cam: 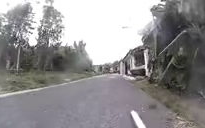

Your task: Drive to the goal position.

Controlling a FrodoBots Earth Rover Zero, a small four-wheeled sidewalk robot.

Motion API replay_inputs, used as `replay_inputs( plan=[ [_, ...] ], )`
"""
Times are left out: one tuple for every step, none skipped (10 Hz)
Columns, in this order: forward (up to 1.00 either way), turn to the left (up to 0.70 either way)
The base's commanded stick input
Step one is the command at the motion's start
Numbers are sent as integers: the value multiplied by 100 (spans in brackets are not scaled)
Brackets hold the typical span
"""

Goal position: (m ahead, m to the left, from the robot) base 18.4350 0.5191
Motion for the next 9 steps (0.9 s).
replay_inputs(
  plan=[
    [50,0],
    [50,0],
    [50,0],
    [50,0],
    [50,0],
    [50,0],
    [50,0],
    [50,0],
    [50,-7]
  ],
)
